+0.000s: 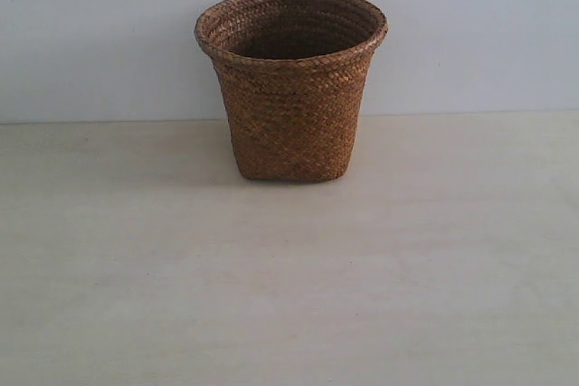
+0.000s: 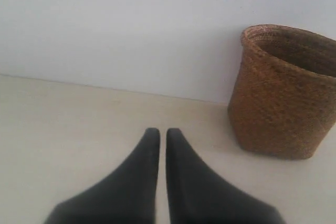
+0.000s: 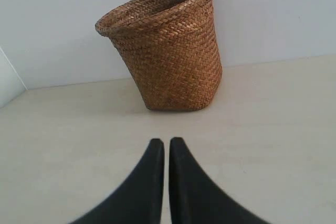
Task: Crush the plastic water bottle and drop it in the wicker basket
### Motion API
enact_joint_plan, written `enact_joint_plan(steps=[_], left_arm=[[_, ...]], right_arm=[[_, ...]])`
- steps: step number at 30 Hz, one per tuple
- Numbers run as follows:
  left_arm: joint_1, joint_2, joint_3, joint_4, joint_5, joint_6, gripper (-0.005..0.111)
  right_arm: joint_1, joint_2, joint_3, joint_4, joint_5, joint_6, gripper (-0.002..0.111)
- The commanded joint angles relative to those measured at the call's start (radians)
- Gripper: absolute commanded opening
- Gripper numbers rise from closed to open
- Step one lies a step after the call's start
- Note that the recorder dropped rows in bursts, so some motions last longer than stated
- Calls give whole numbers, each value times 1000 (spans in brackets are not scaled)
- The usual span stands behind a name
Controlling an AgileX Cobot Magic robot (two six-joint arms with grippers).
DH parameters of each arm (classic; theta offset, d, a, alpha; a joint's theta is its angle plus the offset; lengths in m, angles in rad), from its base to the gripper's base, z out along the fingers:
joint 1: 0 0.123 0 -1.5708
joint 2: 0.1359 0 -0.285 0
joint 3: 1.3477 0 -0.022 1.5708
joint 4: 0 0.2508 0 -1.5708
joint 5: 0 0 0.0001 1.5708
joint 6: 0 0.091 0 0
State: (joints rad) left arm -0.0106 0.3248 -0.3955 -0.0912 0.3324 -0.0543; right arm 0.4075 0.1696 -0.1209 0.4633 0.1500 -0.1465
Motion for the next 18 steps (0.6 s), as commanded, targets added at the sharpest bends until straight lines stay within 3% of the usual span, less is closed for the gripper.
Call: enact_joint_plan(steps=[1,8,18], left_arm=[[70,-109,105,-69,-10,70,4],[75,-320,269,-73,13,41,4],[75,-325,382,-85,13,48,4]], right_arm=[[-8,-7,-1,2,-6,-2,0],[-8,-7,-1,2,-4,-2,0],[-8,-7,-1,2,-4,-2,0]])
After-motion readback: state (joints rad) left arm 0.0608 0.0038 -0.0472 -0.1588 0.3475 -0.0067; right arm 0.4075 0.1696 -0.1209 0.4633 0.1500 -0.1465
